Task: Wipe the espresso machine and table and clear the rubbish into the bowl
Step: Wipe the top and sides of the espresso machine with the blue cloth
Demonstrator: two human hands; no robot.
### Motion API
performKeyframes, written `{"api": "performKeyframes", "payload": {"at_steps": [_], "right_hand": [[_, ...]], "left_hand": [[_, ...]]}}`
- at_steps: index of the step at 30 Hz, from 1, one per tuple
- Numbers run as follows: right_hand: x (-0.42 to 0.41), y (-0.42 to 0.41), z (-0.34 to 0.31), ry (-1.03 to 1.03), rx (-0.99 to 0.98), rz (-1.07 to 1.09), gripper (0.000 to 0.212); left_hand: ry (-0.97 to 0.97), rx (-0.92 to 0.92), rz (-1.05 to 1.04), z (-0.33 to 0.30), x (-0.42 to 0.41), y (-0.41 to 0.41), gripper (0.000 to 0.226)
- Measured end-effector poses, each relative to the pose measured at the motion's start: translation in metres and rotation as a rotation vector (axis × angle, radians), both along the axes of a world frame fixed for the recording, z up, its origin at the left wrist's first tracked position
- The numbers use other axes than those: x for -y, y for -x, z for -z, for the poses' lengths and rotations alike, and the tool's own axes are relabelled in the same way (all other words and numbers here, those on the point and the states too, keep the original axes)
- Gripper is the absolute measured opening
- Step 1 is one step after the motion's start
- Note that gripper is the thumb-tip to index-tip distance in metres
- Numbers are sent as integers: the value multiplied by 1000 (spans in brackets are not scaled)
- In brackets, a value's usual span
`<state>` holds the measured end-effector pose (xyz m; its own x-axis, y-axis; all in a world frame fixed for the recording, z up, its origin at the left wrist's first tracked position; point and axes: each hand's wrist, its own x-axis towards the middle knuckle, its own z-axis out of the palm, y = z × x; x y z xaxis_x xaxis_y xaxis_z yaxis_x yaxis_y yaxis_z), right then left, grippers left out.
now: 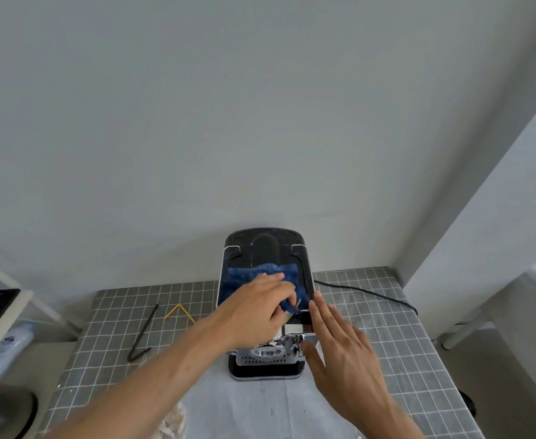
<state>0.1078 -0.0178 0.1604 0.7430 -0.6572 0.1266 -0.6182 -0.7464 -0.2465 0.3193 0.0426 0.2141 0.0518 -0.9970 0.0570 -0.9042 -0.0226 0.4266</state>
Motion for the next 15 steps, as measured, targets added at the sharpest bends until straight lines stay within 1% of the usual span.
{"api": "performKeyframes", "payload": {"at_steps": [3,5,8,11,13,15], "right_hand": [[0,0,2,15,0,2,66],[0,-1,2,17,-3,9,66],[0,-1,3,5,-6,1,66],[0,0,4,-3,16,-7,66],[0,0,5,-2,25,-9,67],[1,0,7,1,33,-6,67]], "left_hand": [[6,-2,50,2,-12,0,27],[41,-3,40,8,-7,-5,27],[66,24,-50,16,14,-19,28],[59,40,-154,14,43,-41,41],[32,44,-215,9,63,-53,47],[-30,50,-261,3,82,-61,48]]}}
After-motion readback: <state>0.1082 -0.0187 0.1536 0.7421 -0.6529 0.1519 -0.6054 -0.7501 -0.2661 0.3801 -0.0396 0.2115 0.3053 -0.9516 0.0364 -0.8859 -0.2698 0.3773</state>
